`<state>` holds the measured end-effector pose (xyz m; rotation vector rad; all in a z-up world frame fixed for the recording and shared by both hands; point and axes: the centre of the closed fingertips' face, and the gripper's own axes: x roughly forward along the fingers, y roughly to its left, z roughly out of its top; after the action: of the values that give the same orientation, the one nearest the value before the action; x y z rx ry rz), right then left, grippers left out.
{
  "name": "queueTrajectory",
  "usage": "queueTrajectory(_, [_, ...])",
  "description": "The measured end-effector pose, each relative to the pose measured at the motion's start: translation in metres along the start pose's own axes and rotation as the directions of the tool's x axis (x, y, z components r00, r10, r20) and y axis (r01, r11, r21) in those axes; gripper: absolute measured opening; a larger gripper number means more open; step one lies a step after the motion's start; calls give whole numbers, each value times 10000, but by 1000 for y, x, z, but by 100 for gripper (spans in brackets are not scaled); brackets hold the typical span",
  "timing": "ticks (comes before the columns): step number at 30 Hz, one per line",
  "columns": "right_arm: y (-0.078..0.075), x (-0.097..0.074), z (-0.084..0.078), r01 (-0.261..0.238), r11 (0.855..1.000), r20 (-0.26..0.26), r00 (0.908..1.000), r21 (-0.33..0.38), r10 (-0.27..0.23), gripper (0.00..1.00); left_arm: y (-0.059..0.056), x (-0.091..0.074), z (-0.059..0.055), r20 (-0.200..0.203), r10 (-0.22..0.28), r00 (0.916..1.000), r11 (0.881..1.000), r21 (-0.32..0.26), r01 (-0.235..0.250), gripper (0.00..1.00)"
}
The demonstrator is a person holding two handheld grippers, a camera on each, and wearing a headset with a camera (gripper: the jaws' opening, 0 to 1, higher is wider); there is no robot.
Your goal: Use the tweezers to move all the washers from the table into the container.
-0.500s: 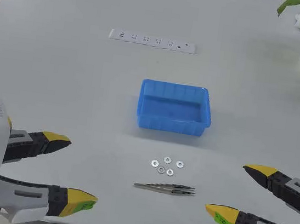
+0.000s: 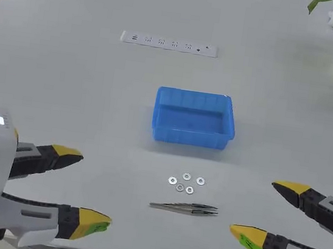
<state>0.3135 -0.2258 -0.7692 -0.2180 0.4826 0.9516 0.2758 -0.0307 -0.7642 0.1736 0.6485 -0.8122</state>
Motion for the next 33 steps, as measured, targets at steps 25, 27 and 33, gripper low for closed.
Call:
queueTrajectory(25, [0, 2, -1, -89, 10000, -102, 9999, -40, 89, 62, -1, 7, 2, -6, -171, 9999, 9997, 157, 171, 69])
queueTrajectory(27, [1, 3, -2, -125, 9999, -122, 9998, -19, 125, 62, 0, 8, 2, 23, -163, 9999, 9998, 142, 163, 69])
queueTrajectory(33, [1, 3, -4, -146, 9999, -200, 9997, 32, 147, 62, -2, 10, 1, -5, -221, 9998, 9997, 99, 221, 69])
